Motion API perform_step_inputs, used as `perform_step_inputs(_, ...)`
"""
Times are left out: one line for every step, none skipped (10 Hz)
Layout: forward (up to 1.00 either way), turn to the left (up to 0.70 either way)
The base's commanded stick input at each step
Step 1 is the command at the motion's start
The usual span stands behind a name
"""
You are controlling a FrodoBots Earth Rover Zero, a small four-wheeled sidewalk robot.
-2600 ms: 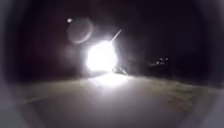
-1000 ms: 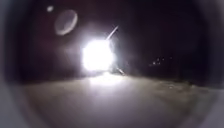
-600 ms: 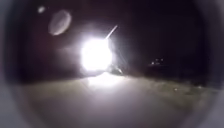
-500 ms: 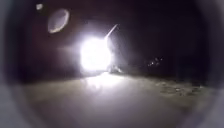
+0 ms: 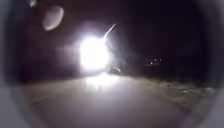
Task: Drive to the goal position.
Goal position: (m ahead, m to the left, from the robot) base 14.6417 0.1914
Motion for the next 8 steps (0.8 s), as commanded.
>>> perform_step_inputs(1.0,0.0)
perform_step_inputs(1.0,0.22)
perform_step_inputs(1.0,0.4)
perform_step_inputs(1.0,0.4)
perform_step_inputs(1.0,0.14)
perform_step_inputs(1.0,0.0)
perform_step_inputs(1.0,0.0)
perform_step_inputs(1.0,0.0)
